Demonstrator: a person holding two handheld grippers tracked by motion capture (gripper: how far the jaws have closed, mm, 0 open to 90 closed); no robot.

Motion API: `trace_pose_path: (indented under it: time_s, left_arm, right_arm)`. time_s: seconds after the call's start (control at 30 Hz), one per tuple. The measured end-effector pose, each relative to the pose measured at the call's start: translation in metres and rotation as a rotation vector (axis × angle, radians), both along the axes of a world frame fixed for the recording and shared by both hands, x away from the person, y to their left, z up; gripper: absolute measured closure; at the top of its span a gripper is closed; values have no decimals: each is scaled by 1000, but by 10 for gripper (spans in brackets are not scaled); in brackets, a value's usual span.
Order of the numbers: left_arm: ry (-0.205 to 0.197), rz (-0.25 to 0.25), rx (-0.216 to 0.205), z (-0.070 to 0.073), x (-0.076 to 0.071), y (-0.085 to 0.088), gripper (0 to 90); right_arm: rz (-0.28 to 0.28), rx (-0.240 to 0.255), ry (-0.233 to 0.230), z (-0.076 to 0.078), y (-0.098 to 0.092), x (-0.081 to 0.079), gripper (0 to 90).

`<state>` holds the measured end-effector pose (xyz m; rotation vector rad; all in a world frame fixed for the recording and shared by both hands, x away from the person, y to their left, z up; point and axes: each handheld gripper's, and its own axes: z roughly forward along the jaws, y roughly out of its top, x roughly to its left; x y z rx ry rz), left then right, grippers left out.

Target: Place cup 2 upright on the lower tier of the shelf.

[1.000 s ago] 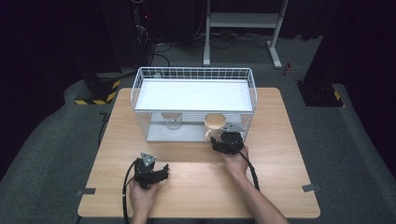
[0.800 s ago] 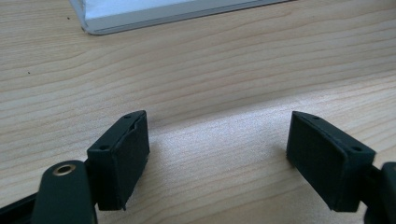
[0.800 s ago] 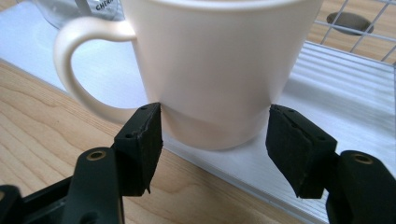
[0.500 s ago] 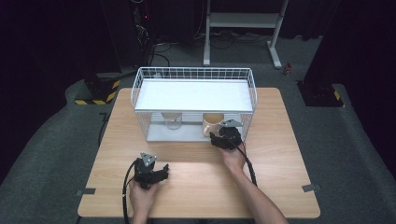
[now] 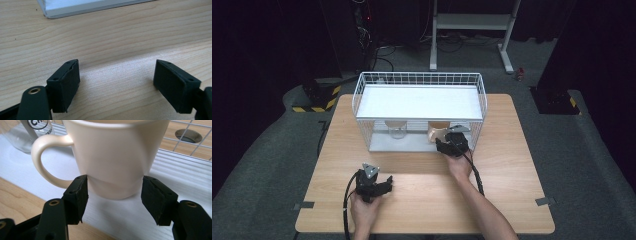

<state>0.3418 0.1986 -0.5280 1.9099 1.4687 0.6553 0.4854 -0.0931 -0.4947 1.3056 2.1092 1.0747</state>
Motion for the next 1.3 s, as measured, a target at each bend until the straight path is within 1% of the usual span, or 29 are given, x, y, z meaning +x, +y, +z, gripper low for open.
trace_pose_path:
  time_s: [0.13, 0.2, 0.27, 0.33, 0.37, 0.53, 0.6, 0.67, 0.73, 1.03, 1.1, 1.2, 1.27, 1.3]
  left_arm:
    - [0, 0, 0, 0, 0, 0, 215]
    - [0, 0, 0, 0, 0, 0, 215]
    - [0, 0, 0, 0, 0, 0, 215]
    - [0, 0, 0, 0, 0, 0, 215]
    - [0, 0, 0, 0, 0, 0, 215]
    - [0, -1, 0, 0, 0, 0, 215]
    - [0, 0, 0, 0, 0, 0, 215]
    - [0, 0, 0, 0, 0, 0, 215]
    - [0, 0, 0, 0, 0, 0, 215]
    - [-3, 3, -3, 0, 0, 0, 215]
    - [-2, 3, -3, 0, 0, 0, 215]
    - [-2, 3, -3, 0, 0, 0, 215]
    - [0, -1, 0, 0, 0, 0, 215]
    - [0, 0, 0, 0, 0, 0, 215]
  right_arm:
    - [1, 0, -9, -1, 0, 2, 416]
    - [-12, 12, 1, -2, 0, 3, 425]
    - [-16, 20, 1, -3, 0, 4, 432]
    - [-17, 16, 1, -4, 0, 5, 434]
    - [-15, 10, -8, -5, 0, 5, 437]
    - [-22, 17, -12, -6, 1, 7, 453]
    - [-28, 23, -7, -7, 1, 7, 454]
    - [-21, 8, -15, -8, 2, 8, 454]
    - [-25, 17, -6, -8, 2, 7, 454]
    - [-15, 6, -26, -9, 0, 9, 496]
    - [-17, 14, -17, -10, 0, 10, 498]
    - [-20, 4, -19, -10, 0, 10, 495]
    - [-22, 15, 1, -11, 0, 9, 476]
    - [-16, 10, 0, -11, -1, 9, 466]
